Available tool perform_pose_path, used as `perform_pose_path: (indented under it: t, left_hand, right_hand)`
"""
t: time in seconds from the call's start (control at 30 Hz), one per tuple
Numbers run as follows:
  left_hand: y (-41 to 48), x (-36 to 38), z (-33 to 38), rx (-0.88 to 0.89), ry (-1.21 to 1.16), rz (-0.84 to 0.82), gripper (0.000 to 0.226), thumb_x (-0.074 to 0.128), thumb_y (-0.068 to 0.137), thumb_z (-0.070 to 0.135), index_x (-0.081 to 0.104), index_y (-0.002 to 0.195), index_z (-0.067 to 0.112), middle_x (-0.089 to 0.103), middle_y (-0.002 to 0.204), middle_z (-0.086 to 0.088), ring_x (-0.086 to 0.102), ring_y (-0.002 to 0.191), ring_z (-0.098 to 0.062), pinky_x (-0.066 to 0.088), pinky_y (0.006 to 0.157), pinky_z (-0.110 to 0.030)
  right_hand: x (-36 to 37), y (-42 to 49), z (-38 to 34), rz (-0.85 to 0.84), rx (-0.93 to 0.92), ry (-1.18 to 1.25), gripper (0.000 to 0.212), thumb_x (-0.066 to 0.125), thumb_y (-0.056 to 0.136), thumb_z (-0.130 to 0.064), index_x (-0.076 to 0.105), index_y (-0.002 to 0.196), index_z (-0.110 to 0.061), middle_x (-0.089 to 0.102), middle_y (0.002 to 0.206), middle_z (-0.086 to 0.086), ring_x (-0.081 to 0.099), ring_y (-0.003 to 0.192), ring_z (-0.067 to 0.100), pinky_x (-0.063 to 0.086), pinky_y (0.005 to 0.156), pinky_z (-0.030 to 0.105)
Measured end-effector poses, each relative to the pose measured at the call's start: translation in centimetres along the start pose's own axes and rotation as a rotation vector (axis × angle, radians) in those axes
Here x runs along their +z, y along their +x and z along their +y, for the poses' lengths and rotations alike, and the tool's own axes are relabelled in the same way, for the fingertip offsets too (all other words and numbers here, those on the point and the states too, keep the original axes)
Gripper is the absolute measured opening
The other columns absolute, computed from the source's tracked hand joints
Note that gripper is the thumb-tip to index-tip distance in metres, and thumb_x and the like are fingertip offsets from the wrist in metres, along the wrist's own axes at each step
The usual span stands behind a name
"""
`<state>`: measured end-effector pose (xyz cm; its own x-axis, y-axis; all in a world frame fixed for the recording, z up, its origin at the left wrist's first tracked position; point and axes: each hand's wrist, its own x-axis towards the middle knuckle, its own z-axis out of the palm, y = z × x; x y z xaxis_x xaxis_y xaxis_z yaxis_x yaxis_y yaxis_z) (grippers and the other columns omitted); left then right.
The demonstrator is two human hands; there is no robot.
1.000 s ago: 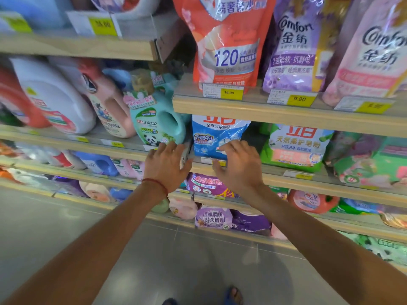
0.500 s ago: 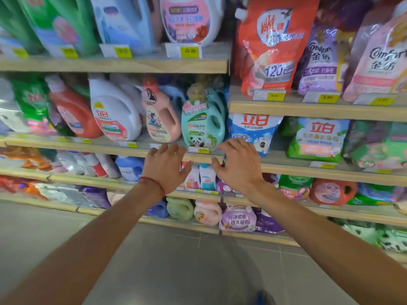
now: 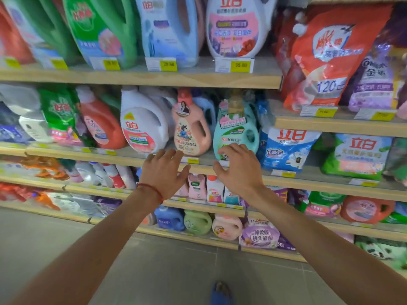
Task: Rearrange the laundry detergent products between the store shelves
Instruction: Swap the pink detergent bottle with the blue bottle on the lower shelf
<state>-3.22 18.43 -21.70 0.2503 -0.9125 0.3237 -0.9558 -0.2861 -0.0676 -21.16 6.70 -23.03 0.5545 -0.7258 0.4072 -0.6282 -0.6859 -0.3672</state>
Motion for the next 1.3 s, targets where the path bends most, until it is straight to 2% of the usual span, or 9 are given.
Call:
perform_pose_path:
  t: [0.23, 0.37, 0.5, 0.6, 0.7, 0.9, 1.07, 1.17, 1.3]
  left_hand:
    - [6.6, 4.7, -5.2, -0.023, 0.018, -0.019, 0.037, 0.061, 0.093, 0.041, 0.066, 0.113, 0.010, 0.068, 0.102, -0.010, 0.064, 0.094, -0.036, 0.050, 0.075, -0.043]
    - [10.0, 7.1, -7.7, -0.018, 0.016, -0.047, 0.037, 0.057, 0.094, 0.043, 0.065, 0.113, 0.013, 0.067, 0.102, -0.009, 0.063, 0.095, -0.035, 0.051, 0.075, -0.042]
    - [12.3, 9.4, -10.1, -0.022, -0.018, -0.072, 0.037, 0.058, 0.093, 0.042, 0.066, 0.115, 0.013, 0.068, 0.103, -0.009, 0.064, 0.096, -0.035, 0.051, 0.075, -0.043]
    - [13.7, 11.1, -11.7, -0.024, -0.057, -0.077, 0.040, 0.058, 0.093, 0.042, 0.065, 0.120, 0.013, 0.068, 0.109, -0.008, 0.062, 0.102, -0.034, 0.051, 0.078, -0.043]
    - [14.8, 12.7, -13.1, 0.007, -0.076, -0.079, 0.042, 0.058, 0.093, 0.041, 0.064, 0.123, 0.012, 0.068, 0.113, -0.007, 0.062, 0.102, -0.033, 0.051, 0.079, -0.043]
    - [15.7, 14.2, -14.8, 0.050, -0.124, -0.092, 0.040, 0.057, 0.093, 0.042, 0.063, 0.122, 0.014, 0.067, 0.112, -0.006, 0.063, 0.100, -0.032, 0.052, 0.077, -0.042]
    - [15.6, 14.9, -15.3, 0.056, -0.167, -0.101, 0.039, 0.059, 0.094, 0.040, 0.064, 0.123, 0.013, 0.068, 0.112, -0.008, 0.063, 0.100, -0.033, 0.052, 0.080, -0.043]
    - [15.5, 15.1, -15.5, 0.049, -0.192, -0.103, 0.040, 0.059, 0.095, 0.039, 0.063, 0.124, 0.013, 0.068, 0.114, -0.008, 0.063, 0.101, -0.033, 0.052, 0.080, -0.042]
    - [15.3, 15.2, -15.6, 0.031, -0.228, -0.102, 0.039, 0.060, 0.095, 0.039, 0.063, 0.124, 0.012, 0.067, 0.114, -0.007, 0.062, 0.102, -0.033, 0.052, 0.079, -0.042]
  right_hand:
    - [6.7, 8.1, 0.2, -0.058, 0.013, 0.124, 0.035, 0.069, 0.089, -0.029, 0.068, 0.118, -0.010, 0.069, 0.114, 0.008, 0.060, 0.110, 0.031, 0.051, 0.092, 0.044]
    - [10.3, 12.5, 0.3, -0.124, 0.049, 0.182, 0.055, 0.071, 0.089, -0.025, 0.054, 0.138, -0.007, 0.062, 0.130, 0.014, 0.056, 0.121, 0.034, 0.051, 0.096, 0.044]
    - [13.6, 15.8, 0.3, -0.155, 0.163, 0.331, 0.082, 0.074, 0.090, -0.021, 0.030, 0.158, -0.009, 0.043, 0.150, 0.018, 0.047, 0.136, 0.036, 0.045, 0.108, 0.044]
    - [15.7, 18.0, 0.8, -0.143, 0.261, 0.387, 0.086, 0.076, 0.092, -0.026, 0.026, 0.159, -0.006, 0.040, 0.155, 0.017, 0.042, 0.141, 0.032, 0.039, 0.115, 0.041]
    - [17.1, 20.0, 0.9, -0.157, 0.346, 0.416, 0.086, 0.074, 0.093, -0.039, 0.028, 0.158, -0.005, 0.045, 0.152, 0.017, 0.045, 0.141, 0.031, 0.040, 0.115, 0.046]
    - [18.4, 22.1, 0.9, -0.075, 0.514, 0.514, 0.065, 0.082, 0.085, -0.041, 0.049, 0.125, -0.002, 0.067, 0.123, 0.014, 0.067, 0.114, 0.031, 0.058, 0.094, 0.048]
    - [18.8, 22.1, 0.8, -0.071, 0.573, 0.586, 0.050, 0.084, 0.082, -0.042, 0.067, 0.113, -0.007, 0.077, 0.105, 0.004, 0.073, 0.097, 0.018, 0.051, 0.069, 0.020]
    - [19.1, 22.0, 0.9, -0.110, 0.620, 0.685, 0.031, 0.087, 0.079, -0.038, 0.073, 0.098, -0.018, 0.078, 0.099, -0.001, 0.073, 0.098, 0.016, 0.052, 0.074, 0.023]
    - [19.6, 21.9, 0.3, -0.126, 0.693, 0.760, 0.028, 0.090, 0.076, -0.037, 0.072, 0.092, -0.023, 0.076, 0.096, -0.003, 0.071, 0.095, 0.015, 0.058, 0.084, 0.033]
